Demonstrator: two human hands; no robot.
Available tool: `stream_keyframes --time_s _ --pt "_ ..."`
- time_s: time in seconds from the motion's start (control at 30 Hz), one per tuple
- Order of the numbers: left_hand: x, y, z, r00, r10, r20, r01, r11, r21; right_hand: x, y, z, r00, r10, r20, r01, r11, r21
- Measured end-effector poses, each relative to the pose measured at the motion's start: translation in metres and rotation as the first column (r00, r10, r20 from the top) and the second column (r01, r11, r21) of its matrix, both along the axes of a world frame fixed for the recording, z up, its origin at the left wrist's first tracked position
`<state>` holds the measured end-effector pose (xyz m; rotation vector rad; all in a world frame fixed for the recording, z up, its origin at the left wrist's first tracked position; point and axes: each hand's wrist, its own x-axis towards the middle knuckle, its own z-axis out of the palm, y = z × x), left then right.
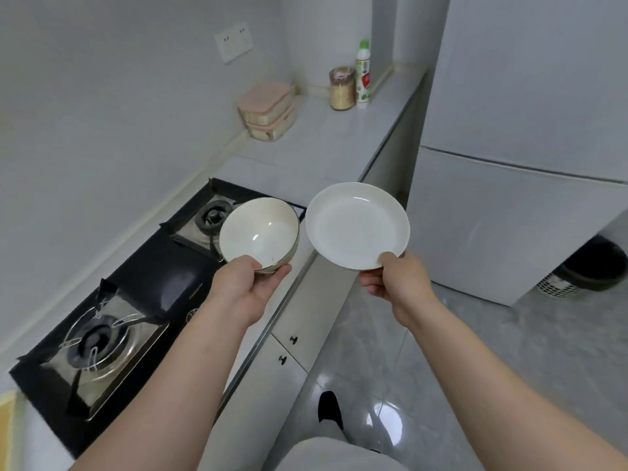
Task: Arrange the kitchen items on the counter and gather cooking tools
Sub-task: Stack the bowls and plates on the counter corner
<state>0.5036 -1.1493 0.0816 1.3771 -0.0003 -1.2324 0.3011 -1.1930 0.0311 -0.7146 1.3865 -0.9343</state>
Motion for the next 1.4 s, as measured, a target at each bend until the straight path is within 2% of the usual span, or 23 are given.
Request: stream_keyframes --time_s 0.27,0.6,0.87,1.07,1.4 --pt "-0.008 -0.138 -0.026 0.995 -0.073 -0.068 0.07 0.997 -0.042 -0.023 -0.118 -0.014 1.0 -0.013 -0.028 0.013 1.0 -0.011" --pt "0.007 -0.333 -0.029 0.986 -0.11 -0.122 0.11 0.994 -0.003 -0.004 -0.319 -0.03 0.982 0.035 -0.185 -0.028 0.999 0.044" --pt "0.029 -0.433 -0.024 0.989 0.015 -0.149 -0.016 1.0 -0.003 0.026 -0.437 -0.041 0.98 0.098 -0.174 -0.089 0.994 0.063" --pt "0.048 -0.506 -0.034 0.987 0.098 -0.129 -0.1 0.995 -0.008 0.054 -0.553 -0.079 0.967 0.179 -0.183 -0.155 0.978 0.136" --pt "0.055 -0.608 -0.043 0.982 0.151 -0.112 -0.135 0.981 0.14 0.094 -0.692 -0.125 0.941 0.285 -0.182 -0.231 0.935 0.268"
